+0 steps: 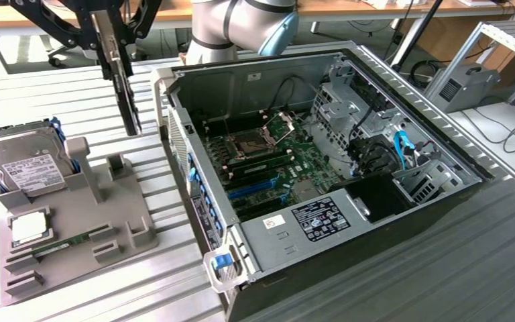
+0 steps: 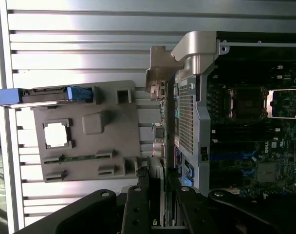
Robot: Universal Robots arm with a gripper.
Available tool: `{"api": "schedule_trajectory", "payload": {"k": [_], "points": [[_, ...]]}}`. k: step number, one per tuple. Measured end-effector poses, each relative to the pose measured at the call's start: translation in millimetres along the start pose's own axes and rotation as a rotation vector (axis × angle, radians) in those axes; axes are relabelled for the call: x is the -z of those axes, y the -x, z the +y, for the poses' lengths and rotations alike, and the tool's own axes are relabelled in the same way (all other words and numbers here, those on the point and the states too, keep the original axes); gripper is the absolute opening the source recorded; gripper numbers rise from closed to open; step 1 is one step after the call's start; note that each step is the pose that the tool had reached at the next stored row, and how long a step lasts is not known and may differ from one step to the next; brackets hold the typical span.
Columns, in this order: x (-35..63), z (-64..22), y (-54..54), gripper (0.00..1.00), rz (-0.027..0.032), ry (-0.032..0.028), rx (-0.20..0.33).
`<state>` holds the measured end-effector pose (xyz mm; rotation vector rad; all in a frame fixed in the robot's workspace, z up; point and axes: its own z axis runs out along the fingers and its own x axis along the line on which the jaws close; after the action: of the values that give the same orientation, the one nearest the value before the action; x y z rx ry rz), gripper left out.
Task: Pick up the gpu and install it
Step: 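Pick up the gpu and move the gpu toward the slot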
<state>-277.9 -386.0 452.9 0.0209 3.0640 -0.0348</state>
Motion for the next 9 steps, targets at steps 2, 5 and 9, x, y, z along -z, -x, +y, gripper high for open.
{"api": "schedule_trajectory", "payload": {"k": [2, 5, 9], "points": [[-0.3, 0.0, 0.9, 0.26, 0.0000, 0.0000, 0.000], [-1.0, 0.1, 2.5, 0.26, 0.0000, 0.0000, 0.000], [-1.7, 0.1, 4.1, 0.26, 0.0000, 0.0000, 0.000]]}}
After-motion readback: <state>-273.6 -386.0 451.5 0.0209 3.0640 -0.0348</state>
